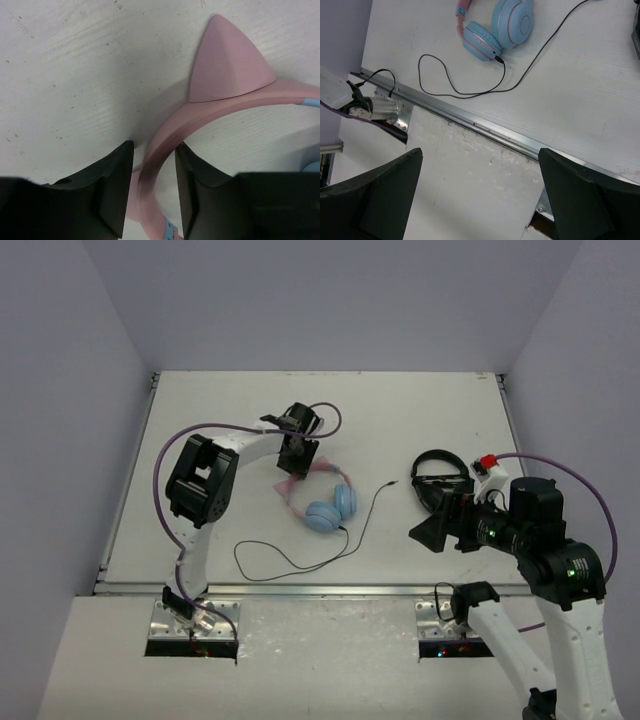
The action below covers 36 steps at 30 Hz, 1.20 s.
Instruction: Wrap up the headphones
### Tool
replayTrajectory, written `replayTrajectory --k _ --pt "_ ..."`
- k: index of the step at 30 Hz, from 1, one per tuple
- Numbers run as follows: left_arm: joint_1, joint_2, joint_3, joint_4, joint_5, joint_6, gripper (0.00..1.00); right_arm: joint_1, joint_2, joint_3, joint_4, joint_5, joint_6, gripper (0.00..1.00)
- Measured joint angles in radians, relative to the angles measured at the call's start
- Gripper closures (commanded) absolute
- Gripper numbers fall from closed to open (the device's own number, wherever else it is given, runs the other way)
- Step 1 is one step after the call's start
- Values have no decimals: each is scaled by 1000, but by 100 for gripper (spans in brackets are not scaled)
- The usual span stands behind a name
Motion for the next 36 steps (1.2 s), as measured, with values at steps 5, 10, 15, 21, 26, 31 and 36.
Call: replayTrajectory --k 5,10,15,21,26,31,36 --pt "-4 -1 -8 12 8 15 100 0 -4 -15 3 2 0 1" --pt "-21 -44 -50 31 -59 -66 100 0 -19 -76 64 -16 -2 1" --pt "-77 -299 -132 -105 -222 -145 100 0 -42 -201 268 -143 12 1" --pt "-196 -583 -36 -271 -396 -310 100 0 121 -229 510 -200 18 1" --pt "-212 -697 64 -399 -436 -475 100 0 323 -169 651 -172 6 1" --pt "-206 -710 146 -502 -420 -576 100 14 441 -121 761 -164 3 3" --pt "-206 -715 241 -547 -381 -656 100 97 499 -121 860 -161 9 18"
